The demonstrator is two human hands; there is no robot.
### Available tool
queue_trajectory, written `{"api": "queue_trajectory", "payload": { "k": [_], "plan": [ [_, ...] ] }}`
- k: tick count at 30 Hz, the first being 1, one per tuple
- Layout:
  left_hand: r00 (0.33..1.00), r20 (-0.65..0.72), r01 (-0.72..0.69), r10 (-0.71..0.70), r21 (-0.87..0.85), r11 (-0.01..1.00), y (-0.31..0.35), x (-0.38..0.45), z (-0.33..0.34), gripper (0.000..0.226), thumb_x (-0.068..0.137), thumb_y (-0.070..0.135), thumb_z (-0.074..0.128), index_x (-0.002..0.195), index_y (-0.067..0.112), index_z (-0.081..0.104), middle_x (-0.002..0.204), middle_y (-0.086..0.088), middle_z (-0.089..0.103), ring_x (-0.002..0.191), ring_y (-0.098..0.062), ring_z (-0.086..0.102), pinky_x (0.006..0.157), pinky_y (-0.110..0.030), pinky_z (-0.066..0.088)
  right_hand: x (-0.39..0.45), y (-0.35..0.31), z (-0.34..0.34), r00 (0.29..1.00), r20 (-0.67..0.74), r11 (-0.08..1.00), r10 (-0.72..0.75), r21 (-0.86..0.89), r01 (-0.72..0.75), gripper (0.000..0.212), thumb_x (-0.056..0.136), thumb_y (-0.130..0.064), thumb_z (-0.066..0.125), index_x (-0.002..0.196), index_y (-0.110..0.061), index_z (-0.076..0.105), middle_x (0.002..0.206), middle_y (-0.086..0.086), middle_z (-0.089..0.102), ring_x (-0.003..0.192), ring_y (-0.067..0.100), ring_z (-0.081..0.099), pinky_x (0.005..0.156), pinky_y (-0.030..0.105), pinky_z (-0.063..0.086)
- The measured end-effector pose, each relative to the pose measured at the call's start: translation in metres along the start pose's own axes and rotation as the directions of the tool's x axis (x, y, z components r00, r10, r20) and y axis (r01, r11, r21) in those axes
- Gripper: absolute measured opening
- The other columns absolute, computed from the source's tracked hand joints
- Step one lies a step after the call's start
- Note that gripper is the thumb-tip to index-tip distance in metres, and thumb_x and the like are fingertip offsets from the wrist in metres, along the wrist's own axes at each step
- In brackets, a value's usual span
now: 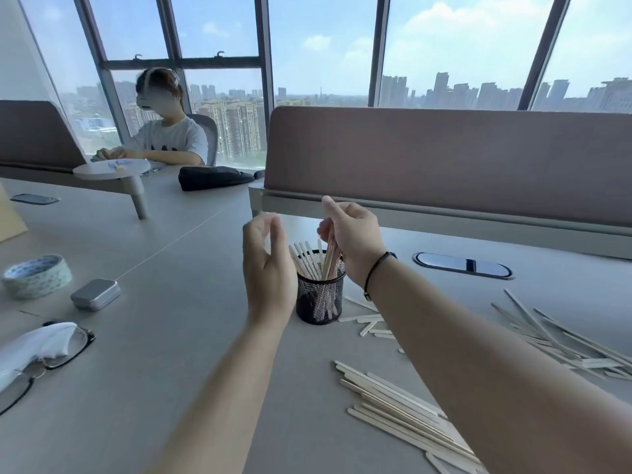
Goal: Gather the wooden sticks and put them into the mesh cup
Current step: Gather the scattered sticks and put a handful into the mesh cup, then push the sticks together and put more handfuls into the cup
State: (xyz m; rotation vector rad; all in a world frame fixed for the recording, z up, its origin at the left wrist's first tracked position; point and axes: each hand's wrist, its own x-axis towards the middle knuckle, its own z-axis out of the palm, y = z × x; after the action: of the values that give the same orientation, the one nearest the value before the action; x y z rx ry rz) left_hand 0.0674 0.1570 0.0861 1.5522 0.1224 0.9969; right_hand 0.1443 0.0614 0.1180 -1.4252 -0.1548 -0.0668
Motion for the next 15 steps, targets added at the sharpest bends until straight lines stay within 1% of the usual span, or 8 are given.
{"api": "queue_trajectory", "payload": {
  "k": [2,4,6,8,10,11,13,15],
  "plan": [
    [0.999,-0.014,-0.029,0.029,0.001,1.000,-0.003,-0.002,0.000,0.029,0.105,0.033,0.044,0.107,0.008,0.059,0.104,0.007,0.063,0.096,0.003,0.057,0.083,-0.013,0.039,0.003,0.000,-0.008,1.000,0.015,1.000,0.000,-0.023,0.000,0.022,0.090,-0.039,0.069,0.090,-0.017,0.067,0.077,0.002,0.072,0.076,0.016,0.067,0.080,0.034,0.055],
    [0.999,0.000,-0.041,0.041,-0.005,0.999,-0.007,-0.007,0.001,0.026,0.102,0.032,0.048,0.101,0.010,0.062,0.097,0.011,0.067,0.096,0.001,0.061,0.084,-0.018,0.044,0.002,-0.004,-0.018,1.000,0.018,0.999,-0.023,-0.048,0.024,0.015,0.091,-0.038,0.067,0.093,-0.023,0.068,0.088,0.001,0.074,0.090,0.014,0.070,0.086,0.031,0.054],
    [0.994,0.044,-0.098,0.097,0.021,0.995,-0.007,-0.016,0.005,0.018,0.100,0.029,0.053,0.098,0.014,0.063,0.095,0.009,0.070,0.099,-0.008,0.065,0.089,-0.029,0.050,-0.007,-0.005,-0.032,0.998,0.023,0.995,-0.053,-0.087,0.054,0.008,0.094,-0.035,0.065,0.094,-0.027,0.068,0.094,0.000,0.075,0.097,0.011,0.070,0.087,0.029,0.053],
    [0.977,0.136,-0.174,0.165,0.061,0.983,-0.004,-0.032,0.009,0.012,0.099,0.027,0.057,0.098,0.017,0.063,0.095,0.008,0.071,0.097,-0.010,0.066,0.088,-0.037,0.052,-0.023,-0.002,-0.056,0.997,0.023,0.986,-0.074,-0.147,0.076,0.007,0.094,-0.033,0.063,0.096,-0.029,0.068,0.099,0.000,0.076,0.100,0.011,0.070,0.087,0.031,0.053],
    [0.934,0.307,-0.212,0.180,0.073,0.975,-0.005,-0.053,0.013,0.021,0.096,0.034,0.060,0.108,0.017,0.063,0.105,0.007,0.070,0.102,-0.006,0.064,0.090,-0.036,0.052,-0.046,0.003,-0.092,0.995,0.013,0.969,-0.103,-0.226,0.103,0.010,0.094,-0.032,0.064,0.101,-0.030,0.070,0.101,-0.001,0.076,0.098,0.009,0.070,0.085,0.031,0.055],
    [0.888,0.423,-0.236,0.177,0.089,0.968,-0.007,-0.065,0.014,0.033,0.094,0.043,0.060,0.116,0.018,0.060,0.116,0.006,0.067,0.112,-0.007,0.061,0.095,-0.035,0.050,-0.059,0.005,-0.115,0.992,0.004,0.954,-0.123,-0.275,0.119,0.012,0.094,-0.029,0.065,0.105,-0.028,0.071,0.101,-0.002,0.075,0.093,0.003,0.070,0.082,0.027,0.054],
    [0.717,0.644,-0.462,0.266,0.155,0.873,-0.012,-0.087,0.015,0.058,0.088,0.064,0.058,0.130,0.024,0.052,0.141,0.001,0.051,0.135,-0.016,0.047,0.108,-0.039,0.042,-0.086,0.009,-0.164,0.988,-0.022,0.914,-0.154,-0.383,0.134,0.015,0.094,-0.021,0.066,0.109,-0.020,0.070,0.102,-0.001,0.074,0.081,-0.007,0.066,0.076,0.018,0.053],
    [0.513,0.809,-0.662,0.286,0.161,0.732,-0.018,-0.103,0.016,0.076,0.081,0.080,0.052,0.139,0.033,0.043,0.156,0.002,0.033,0.147,-0.020,0.029,0.117,-0.048,0.030,-0.112,0.012,-0.210,0.986,-0.055,0.862,-0.155,-0.495,0.108,0.016,0.091,-0.031,0.069,0.107,-0.026,0.069,0.107,-0.005,0.074,0.093,-0.003,0.067,0.091,0.027,0.055]
  ]
}}
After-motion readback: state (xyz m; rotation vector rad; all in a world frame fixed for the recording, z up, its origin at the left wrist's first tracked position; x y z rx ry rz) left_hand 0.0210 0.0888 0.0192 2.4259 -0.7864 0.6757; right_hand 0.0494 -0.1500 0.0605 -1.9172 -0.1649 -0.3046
